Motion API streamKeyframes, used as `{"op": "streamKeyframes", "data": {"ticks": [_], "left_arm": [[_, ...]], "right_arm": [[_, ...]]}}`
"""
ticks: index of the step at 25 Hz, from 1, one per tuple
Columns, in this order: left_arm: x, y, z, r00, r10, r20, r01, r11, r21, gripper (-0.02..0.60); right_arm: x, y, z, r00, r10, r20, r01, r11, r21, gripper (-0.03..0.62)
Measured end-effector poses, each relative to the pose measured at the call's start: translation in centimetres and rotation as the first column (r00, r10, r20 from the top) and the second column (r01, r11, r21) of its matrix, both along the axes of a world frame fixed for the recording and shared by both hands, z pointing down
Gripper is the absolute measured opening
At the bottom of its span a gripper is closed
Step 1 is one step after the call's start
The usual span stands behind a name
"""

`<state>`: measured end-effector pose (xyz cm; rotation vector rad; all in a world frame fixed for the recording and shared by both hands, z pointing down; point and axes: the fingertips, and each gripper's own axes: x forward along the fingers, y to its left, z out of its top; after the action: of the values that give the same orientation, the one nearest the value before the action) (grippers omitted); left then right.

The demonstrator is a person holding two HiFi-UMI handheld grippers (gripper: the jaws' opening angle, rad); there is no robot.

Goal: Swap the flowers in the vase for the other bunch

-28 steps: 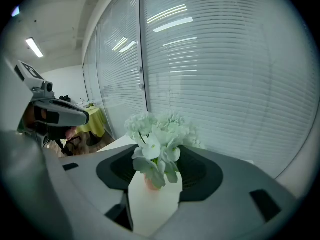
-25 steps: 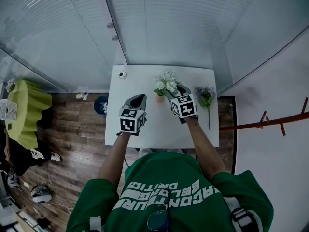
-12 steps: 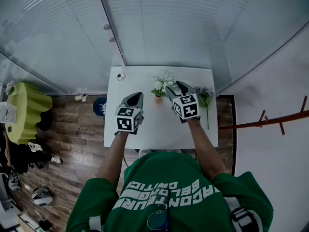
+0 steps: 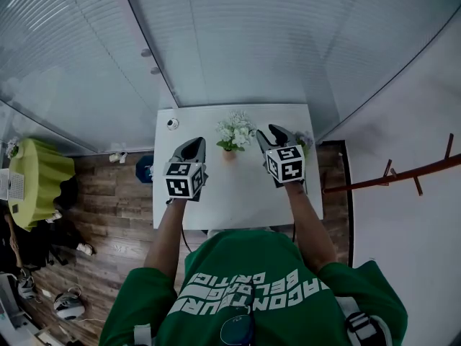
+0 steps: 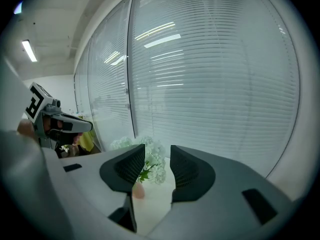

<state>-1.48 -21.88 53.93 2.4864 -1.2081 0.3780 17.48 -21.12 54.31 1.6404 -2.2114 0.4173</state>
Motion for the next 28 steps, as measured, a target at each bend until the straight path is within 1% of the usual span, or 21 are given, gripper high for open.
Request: {"op": "streamKeyframes", "data": {"ticks": [6,11,15,28], "left_arm": [[0.4,-1.1,-0.7,1.000,-0.013,-0.014,0.013,1.000,0.010,0.000],[0.9,-1.1,-0.7,1.000,-0.013,-0.013,0.013,1.000,0.007,0.000],[0.9,-1.2,-0.4,1.000,-0.015,-0.009,0.015,1.000,0.003,-0.001],[0.9,-1.1,0.3,1.000,-0.018,-0.006,0.018,1.000,-0.005,-0.002]], "right_arm": [[2.7,0.7,-0.2,0.998,0.056,-0.011,-0.056,0.998,0.002,0.071],[4.6,1.6,-0.4,0.996,0.086,-0.019,-0.086,0.996,0.007,0.029],[5.1,2.2,0.2,0.996,0.085,-0.021,-0.086,0.996,-0.014,0.014],[5.3,2.8,1.2,0.997,0.076,-0.004,-0.076,0.997,-0.034,0.014]]}}
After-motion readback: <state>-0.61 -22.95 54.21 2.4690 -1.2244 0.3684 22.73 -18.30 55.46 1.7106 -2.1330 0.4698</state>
